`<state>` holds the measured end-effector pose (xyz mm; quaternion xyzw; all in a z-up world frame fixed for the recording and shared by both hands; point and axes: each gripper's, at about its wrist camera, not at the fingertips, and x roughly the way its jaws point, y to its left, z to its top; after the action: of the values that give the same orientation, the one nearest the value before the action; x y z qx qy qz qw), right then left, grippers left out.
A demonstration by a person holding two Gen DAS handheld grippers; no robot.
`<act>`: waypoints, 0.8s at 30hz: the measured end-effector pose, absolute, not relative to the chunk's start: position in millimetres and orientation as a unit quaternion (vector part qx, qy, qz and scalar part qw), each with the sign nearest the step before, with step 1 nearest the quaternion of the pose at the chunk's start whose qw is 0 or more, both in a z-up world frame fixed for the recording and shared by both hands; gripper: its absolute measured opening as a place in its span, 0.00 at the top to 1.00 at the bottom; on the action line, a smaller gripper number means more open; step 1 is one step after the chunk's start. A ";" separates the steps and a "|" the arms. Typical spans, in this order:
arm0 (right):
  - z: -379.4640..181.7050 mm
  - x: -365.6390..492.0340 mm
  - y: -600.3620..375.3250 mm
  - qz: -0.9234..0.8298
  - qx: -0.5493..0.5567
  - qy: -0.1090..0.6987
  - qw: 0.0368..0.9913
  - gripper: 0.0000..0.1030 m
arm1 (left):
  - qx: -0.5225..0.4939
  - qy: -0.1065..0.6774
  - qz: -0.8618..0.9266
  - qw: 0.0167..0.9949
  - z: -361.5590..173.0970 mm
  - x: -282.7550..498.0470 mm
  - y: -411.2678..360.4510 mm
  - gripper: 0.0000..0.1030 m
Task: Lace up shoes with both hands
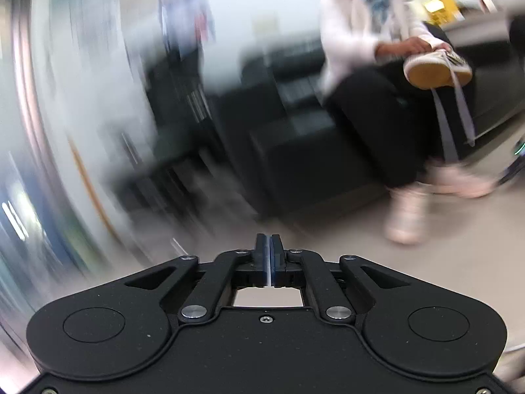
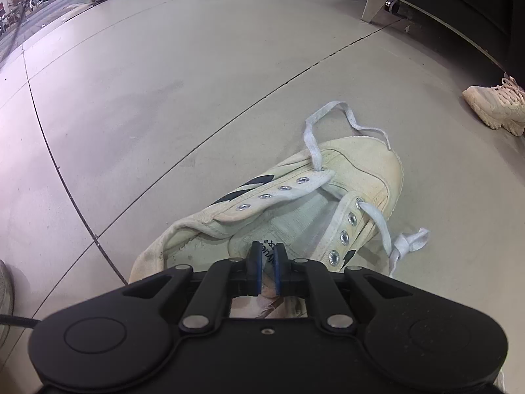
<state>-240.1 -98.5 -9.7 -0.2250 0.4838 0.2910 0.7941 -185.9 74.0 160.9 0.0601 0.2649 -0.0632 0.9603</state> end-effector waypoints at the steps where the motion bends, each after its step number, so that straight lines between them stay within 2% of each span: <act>1: -9.7 -239.6 -99.4 0.292 -0.224 0.484 0.794 0.94 | 0.035 0.294 -0.092 0.951 142.8 -176.1 71.7 0.98; 2: -9.8 -239.5 -100.3 0.294 -0.225 0.483 0.793 0.94 | 0.010 0.323 -0.121 0.939 124.6 -166.2 69.4 0.96; 4: -10.0 -238.7 -102.0 0.301 -0.224 0.482 0.792 0.94 | 0.041 0.344 -0.193 0.918 89.3 -149.9 50.9 0.92; 5: -10.1 -237.6 -102.8 0.302 -0.221 0.483 0.791 0.94 | 0.079 0.350 -0.229 0.905 74.3 -143.2 38.1 0.86; 10: -9.9 -234.0 -112.1 0.314 -0.199 0.488 0.790 0.94 | 0.275 0.338 -0.347 0.830 13.6 -121.5 -22.6 0.86; 12: -10.0 -232.5 -114.9 0.319 -0.191 0.489 0.789 0.94 | 0.349 0.324 -0.393 0.786 -10.8 -111.5 -42.9 0.82; 15: -9.9 -230.2 -118.4 0.325 -0.178 0.494 0.786 0.94 | 0.441 0.299 -0.434 0.726 -40.6 -108.7 -56.6 0.81; 20: -9.4 -229.4 -122.4 0.334 -0.162 0.501 0.782 0.94 | 0.495 0.278 -0.464 0.680 -59.1 -100.2 -61.9 0.80; 24: -9.9 -226.0 -120.8 0.335 -0.153 0.506 0.780 0.94 | 0.499 0.281 -0.490 0.657 -69.0 -92.3 -63.4 0.80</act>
<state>-226.0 -120.8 -9.9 -0.1525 0.5055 0.3349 0.7804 -92.3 -63.5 -69.0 0.4994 0.2811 -0.4897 0.6571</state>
